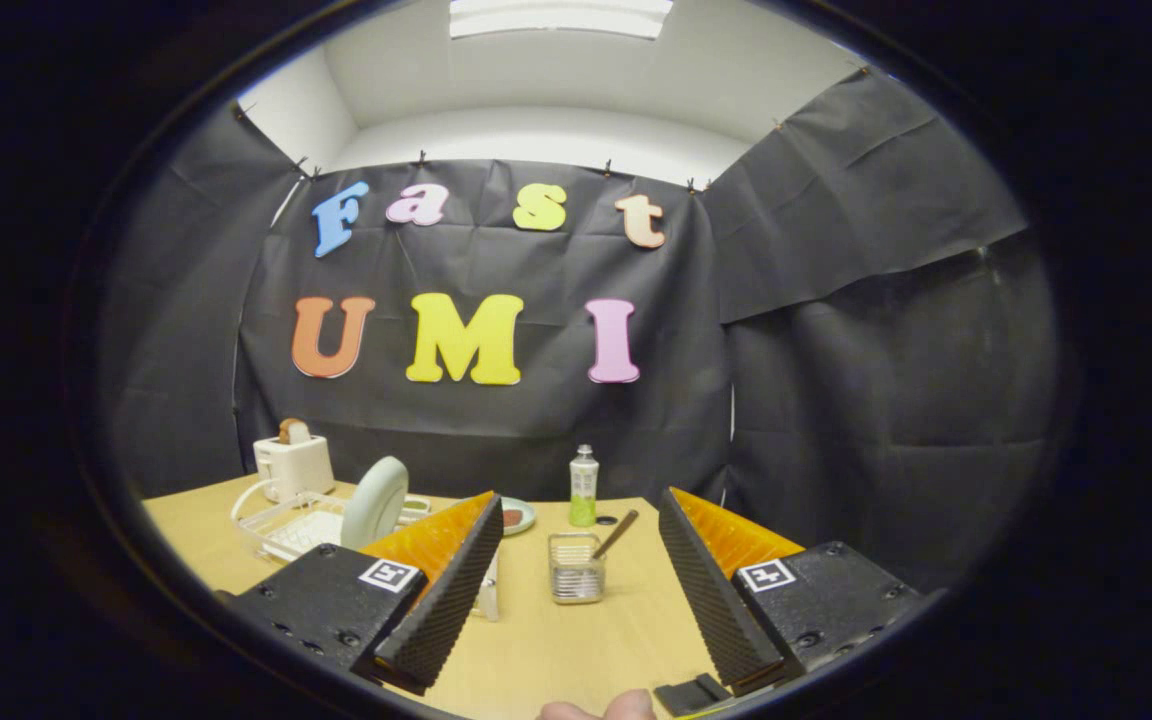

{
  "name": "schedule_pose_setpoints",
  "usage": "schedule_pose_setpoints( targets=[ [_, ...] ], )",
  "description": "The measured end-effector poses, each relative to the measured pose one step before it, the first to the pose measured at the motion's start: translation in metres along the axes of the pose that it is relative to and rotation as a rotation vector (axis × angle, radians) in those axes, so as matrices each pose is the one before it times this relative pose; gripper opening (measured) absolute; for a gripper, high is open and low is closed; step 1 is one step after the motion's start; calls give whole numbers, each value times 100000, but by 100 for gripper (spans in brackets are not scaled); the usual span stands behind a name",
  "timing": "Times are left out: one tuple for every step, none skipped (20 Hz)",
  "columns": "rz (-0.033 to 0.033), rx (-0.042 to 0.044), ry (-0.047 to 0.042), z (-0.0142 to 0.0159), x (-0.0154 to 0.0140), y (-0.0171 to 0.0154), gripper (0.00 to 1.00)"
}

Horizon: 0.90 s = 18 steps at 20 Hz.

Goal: Take the plate from the dish rack, then take the spoon from the basket and place it into the plate.

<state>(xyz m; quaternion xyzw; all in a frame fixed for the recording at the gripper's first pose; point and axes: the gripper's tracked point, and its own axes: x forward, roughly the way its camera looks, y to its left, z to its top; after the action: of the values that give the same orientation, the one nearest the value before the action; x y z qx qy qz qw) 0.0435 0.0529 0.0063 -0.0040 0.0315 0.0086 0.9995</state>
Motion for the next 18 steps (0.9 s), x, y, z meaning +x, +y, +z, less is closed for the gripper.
schedule_pose_setpoints(
  targets=[
    [840,737,455,349,708,921,100],
    [634,559,599,464,730,984,100],
    [881,364,272,563,753,1095,100],
    [1078,-209,207,590,796,1189,100],
    [929,-208,38,607,866,1236,100],
    [1256,-687,707,569,925,1414,100],
    [2371,-728,575,457,937,1610,100],
    [2110,-1030,1001,382,998,1631,100],
    [1684,-972,910,282,1047,1408,100],
    [1439,-1428,1069,91,1086,1359,100],
    [1007,-1746,1717,16,1232,1325,100],
    [533,-2196,1399,-90,1327,1173,100],
    [-162,-1951,1750,-259,1299,1006,100],
    [-94,-1871,1477,-207,1388,888,100],
    [-388,-1858,1937,-330,1374,699,100],
    [-803,-1562,1819,-376,1504,499,100],
    [-796,-1566,2095,-473,1314,238,100],
    [-277,-1226,2894,-736,1297,374,100]
  ],
)
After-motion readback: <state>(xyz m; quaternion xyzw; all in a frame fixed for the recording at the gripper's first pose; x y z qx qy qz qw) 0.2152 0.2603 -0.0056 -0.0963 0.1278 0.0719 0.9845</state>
